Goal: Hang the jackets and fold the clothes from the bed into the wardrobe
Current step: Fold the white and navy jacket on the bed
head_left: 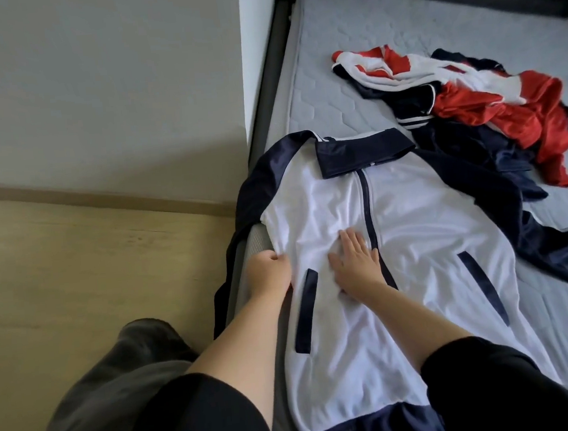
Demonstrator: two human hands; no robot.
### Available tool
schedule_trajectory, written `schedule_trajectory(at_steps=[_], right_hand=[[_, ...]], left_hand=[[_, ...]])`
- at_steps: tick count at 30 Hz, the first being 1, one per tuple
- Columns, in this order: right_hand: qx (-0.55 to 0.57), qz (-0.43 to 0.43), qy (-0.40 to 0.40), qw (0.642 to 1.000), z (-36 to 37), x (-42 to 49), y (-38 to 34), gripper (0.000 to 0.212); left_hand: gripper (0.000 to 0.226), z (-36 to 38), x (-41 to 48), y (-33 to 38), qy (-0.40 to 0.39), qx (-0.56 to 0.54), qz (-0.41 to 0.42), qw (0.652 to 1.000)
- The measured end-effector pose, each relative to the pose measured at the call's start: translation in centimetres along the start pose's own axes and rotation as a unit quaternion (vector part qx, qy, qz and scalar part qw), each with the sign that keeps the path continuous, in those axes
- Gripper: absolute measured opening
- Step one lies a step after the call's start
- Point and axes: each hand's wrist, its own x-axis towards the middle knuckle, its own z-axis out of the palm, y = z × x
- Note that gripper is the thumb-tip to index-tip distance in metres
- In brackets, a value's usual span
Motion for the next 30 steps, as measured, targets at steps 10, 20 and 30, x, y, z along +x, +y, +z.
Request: schedule_trajectory(at_steps=[10,20,30], right_hand=[[0.018,-0.007,0.0,1.0,0.4,0.4,0.8,0.058],[-0.024,-0.011,0.0,1.0,-0.1,-0.3,0.3,0.061],[-0.021,-0.023,-0.011,0.999,-0.7,-1.2,0.3,0.059]], left_hand=[[0.023,-4.0,1.5,-1.0,-0.115,-0.212,-0.13,0.962],[0.028,-5.3,-1.1,-2.9,-0.083,-0.034,-0.037,0.995],[0.021,-6.9,-4.4,-2.7,-0.325,-0.039,-0.19,0.926]])
